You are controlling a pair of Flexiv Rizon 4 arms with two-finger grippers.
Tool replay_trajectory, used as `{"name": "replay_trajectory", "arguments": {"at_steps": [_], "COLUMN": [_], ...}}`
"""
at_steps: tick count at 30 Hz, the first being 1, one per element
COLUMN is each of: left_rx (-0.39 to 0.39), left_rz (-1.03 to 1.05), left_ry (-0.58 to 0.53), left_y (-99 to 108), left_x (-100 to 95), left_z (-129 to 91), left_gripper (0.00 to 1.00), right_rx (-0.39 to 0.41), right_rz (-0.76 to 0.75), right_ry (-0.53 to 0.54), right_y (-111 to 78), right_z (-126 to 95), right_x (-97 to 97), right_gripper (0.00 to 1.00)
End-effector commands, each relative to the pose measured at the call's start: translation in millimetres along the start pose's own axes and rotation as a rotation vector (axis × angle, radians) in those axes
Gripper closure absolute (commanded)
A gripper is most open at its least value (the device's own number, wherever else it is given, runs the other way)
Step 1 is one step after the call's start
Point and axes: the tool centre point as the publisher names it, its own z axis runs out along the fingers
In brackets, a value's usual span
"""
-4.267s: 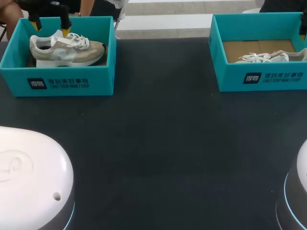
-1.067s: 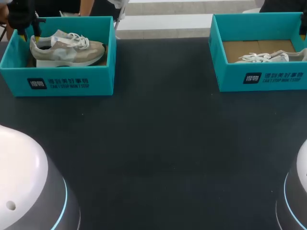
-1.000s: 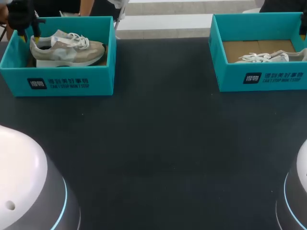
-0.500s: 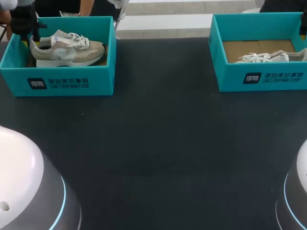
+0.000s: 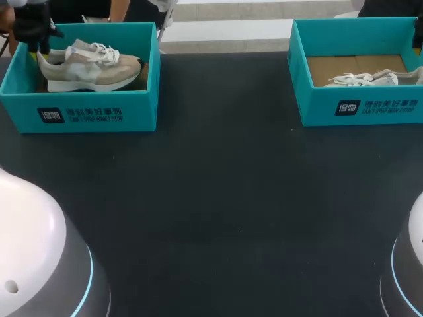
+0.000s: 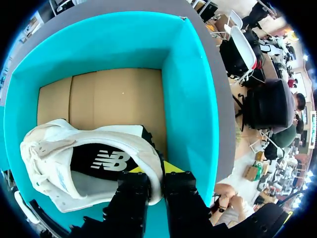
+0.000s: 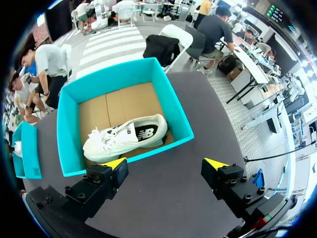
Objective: Take the shoe out of the shoebox, open the shoe tongue, remove and reinsert the insole, then place the shoe into the shoebox
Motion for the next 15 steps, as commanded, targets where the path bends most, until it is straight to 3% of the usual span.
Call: {"name": "replay_trajectory", "arguments": {"at_steps": [1,8,10,15], "left_rx": [-0.008,-0.021,-0.069,-0.100], "left_rz": [0.003,-0.035,-0.092,-0.101], "left_ry": [0.041,-0.005,0.050,0.038], "left_y": [-9,-19,-19,-26], "left_x": [10.1,26.5,28.6,38.6], "left_z": [-49,-110,-124,-160], "left_gripper": [1.00,1.00,1.00,1.00], "right_rx": [-0.001,-0.001,-0.001,-0.001], "right_rz": [0.000,0.000,0.000,0.000], "right_ry": [0.002,0.002,0.002,0.002], "right_y": [-0.1,-0.1,-0.1,-0.1], "right_z": [1,1,1,1], "right_x": [-0.3,-0.3,-0.3,-0.3], "right_gripper": [0.00,0.00,0.00,0.00]}}
